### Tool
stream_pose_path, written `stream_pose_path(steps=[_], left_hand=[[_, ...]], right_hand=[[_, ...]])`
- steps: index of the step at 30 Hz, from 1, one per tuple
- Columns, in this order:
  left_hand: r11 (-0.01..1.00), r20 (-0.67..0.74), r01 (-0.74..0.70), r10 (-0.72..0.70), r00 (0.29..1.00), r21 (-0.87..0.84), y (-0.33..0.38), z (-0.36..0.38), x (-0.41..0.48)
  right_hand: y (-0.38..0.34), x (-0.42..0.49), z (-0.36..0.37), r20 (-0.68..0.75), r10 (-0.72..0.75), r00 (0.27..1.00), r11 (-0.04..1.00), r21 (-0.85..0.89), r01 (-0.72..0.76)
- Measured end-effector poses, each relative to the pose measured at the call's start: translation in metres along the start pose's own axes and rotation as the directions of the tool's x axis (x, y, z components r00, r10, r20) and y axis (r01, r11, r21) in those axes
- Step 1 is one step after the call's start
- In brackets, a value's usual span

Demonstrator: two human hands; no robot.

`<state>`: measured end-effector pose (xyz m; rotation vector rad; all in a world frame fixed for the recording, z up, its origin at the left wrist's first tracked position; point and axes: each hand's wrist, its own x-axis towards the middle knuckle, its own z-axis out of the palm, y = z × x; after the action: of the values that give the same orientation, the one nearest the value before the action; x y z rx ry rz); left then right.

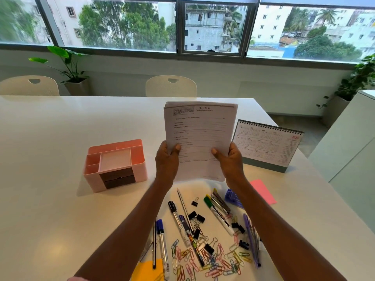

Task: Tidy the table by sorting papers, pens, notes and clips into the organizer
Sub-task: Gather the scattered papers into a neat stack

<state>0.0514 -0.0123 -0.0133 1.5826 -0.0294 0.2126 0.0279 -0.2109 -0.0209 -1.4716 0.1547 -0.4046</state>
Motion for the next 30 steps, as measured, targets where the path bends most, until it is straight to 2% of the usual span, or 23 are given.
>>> stream_pose_path(steps=[6, 14, 20, 26, 30], left_hand=[[0.998, 0.039, 0.068, -0.067, 0.997, -0.01, -0.022, 0.004, -0.01], [1.0, -0.006, 0.003, -0.003, 1.0, -0.015, -0.022, 0.006, -0.003], [0.994, 0.0, 0.087, -0.087, 0.996, -0.069, -0.042, 0.004, -0.016], [0.998, -0.013, 0.035, -0.035, 0.999, -0.052, -0.038, 0.003, -0.009], [0.995, -0.009, 0.086, -0.087, 0.996, -0.049, -0.048, 0.002, -0.01]], right_hand=[[0.021, -0.009, -0.003, 0.012, 0.1, 0.995, 0.995, 0.015, -0.101], [0.018, -0.001, 0.0, -0.004, 0.09, 0.996, 0.996, 0.005, -0.09], [0.038, -0.01, 0.001, -0.008, 0.151, 0.988, 0.988, -0.024, -0.151], [0.034, -0.002, 0.003, 0.012, 0.143, 0.99, 0.988, -0.052, -0.142], [0.047, -0.003, 0.004, 0.02, 0.191, 0.981, 0.981, -0.039, -0.19]])
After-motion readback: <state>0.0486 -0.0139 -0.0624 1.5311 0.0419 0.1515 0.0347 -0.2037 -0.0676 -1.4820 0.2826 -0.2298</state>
